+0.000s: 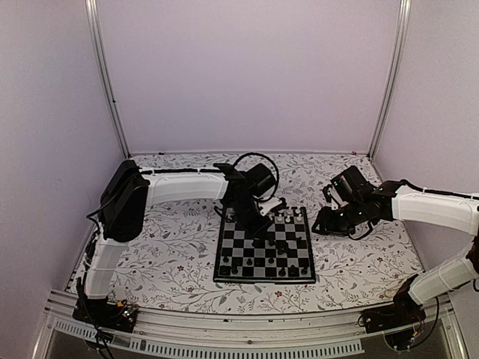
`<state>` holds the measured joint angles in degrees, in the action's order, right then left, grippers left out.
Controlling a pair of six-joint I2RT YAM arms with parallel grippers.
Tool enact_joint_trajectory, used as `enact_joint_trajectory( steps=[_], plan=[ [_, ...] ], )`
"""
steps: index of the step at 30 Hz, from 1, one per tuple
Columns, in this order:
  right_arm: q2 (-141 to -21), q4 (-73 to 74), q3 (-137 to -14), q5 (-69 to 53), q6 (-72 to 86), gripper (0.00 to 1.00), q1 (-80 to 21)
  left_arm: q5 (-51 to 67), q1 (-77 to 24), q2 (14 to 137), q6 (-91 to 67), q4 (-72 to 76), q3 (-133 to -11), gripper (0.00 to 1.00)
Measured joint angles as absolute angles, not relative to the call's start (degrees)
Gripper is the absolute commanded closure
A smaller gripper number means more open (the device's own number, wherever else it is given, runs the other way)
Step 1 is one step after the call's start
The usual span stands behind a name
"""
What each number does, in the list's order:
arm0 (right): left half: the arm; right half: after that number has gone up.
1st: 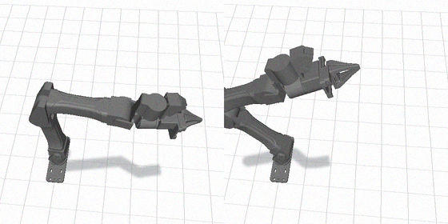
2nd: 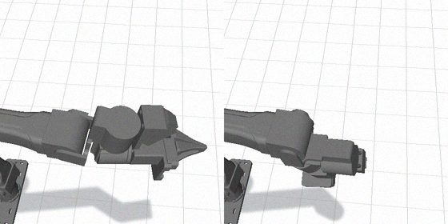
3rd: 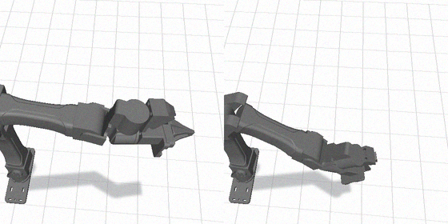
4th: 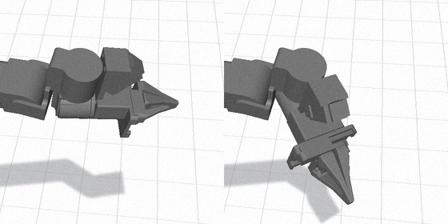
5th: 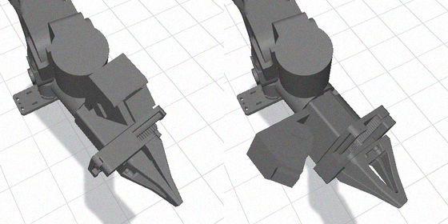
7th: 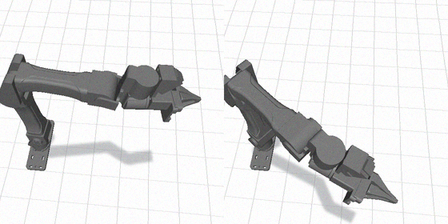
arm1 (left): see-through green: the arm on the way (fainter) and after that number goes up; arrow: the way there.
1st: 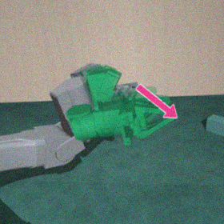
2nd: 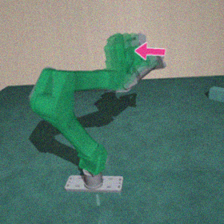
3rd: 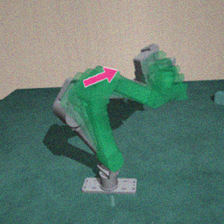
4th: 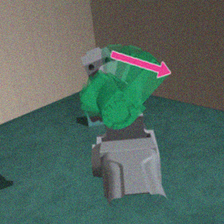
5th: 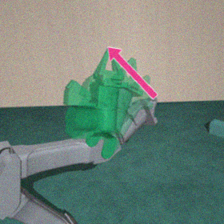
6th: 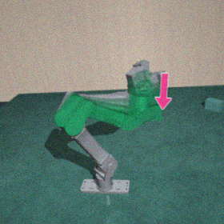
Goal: Set up the chess pieces on the board
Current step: Pick up the chess piece from the chessboard.
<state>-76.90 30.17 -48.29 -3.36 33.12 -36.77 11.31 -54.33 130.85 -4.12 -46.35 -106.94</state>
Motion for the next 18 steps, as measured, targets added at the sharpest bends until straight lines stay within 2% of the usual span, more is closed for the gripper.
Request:
enact_joint_trajectory(
  steps=[9, 18],
  plan=[
    [-76.88, 30.2, -48.29, -3.31, 32.75, 0.62, -36.62, 16.29, -54.85, 123.2, -2.11, -45.67, -104.27, 0.96],
    [-74.39, 30.39, -46.85, -3.33, 33.39, 0.62, -36.18, 21.76, -59.11, 123.81, -0.93, -44.84, -104.92, 0.96]
  ],
)
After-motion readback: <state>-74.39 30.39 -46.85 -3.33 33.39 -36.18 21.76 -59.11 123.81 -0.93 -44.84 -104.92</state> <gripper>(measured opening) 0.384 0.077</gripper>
